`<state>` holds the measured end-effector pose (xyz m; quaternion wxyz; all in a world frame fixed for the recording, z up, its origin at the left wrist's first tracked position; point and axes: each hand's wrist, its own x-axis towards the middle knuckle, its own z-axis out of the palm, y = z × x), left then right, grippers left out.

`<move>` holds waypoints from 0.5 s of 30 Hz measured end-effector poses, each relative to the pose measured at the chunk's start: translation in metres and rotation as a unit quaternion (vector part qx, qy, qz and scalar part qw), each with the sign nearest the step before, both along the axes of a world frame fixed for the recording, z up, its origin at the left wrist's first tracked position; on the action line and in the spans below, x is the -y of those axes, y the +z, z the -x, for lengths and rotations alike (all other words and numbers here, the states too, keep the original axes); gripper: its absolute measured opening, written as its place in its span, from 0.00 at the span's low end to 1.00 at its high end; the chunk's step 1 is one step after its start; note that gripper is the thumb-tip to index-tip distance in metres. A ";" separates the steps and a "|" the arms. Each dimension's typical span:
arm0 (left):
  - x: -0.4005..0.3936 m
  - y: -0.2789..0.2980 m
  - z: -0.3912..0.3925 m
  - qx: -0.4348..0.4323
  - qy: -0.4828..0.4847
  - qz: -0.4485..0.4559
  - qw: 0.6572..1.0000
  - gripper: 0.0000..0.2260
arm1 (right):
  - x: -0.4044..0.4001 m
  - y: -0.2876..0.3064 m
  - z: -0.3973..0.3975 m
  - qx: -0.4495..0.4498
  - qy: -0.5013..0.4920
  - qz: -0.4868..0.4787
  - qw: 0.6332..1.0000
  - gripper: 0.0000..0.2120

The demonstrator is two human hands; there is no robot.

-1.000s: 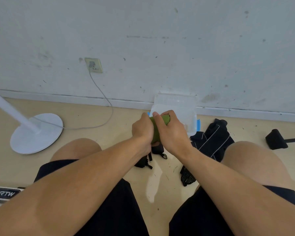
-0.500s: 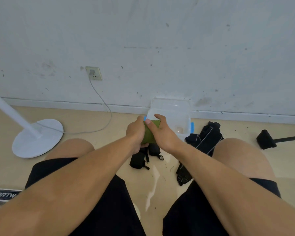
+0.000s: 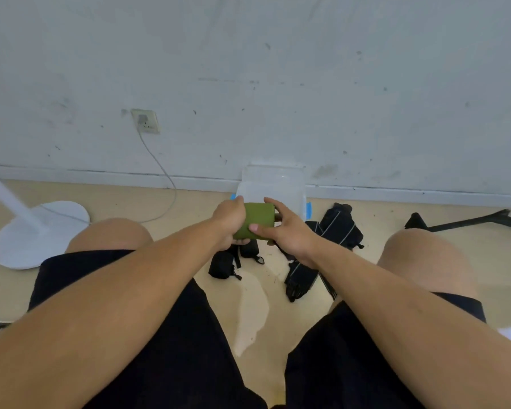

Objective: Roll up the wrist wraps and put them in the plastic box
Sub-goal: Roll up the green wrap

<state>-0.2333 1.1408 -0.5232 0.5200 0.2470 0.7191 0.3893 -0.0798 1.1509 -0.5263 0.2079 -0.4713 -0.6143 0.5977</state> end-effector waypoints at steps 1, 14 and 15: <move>-0.001 0.000 -0.002 0.006 -0.001 -0.004 1.000 0.19 | 0.000 -0.001 -0.003 -0.009 -0.021 -0.002 1.000 0.38; -0.016 -0.077 0.031 -0.042 -0.060 0.067 0.995 0.06 | -0.057 -0.105 0.012 0.037 -0.106 0.148 0.983 0.30; -0.018 -0.091 0.038 -0.068 -0.078 0.073 0.992 0.08 | -0.058 -0.122 0.012 0.053 -0.114 0.154 0.980 0.30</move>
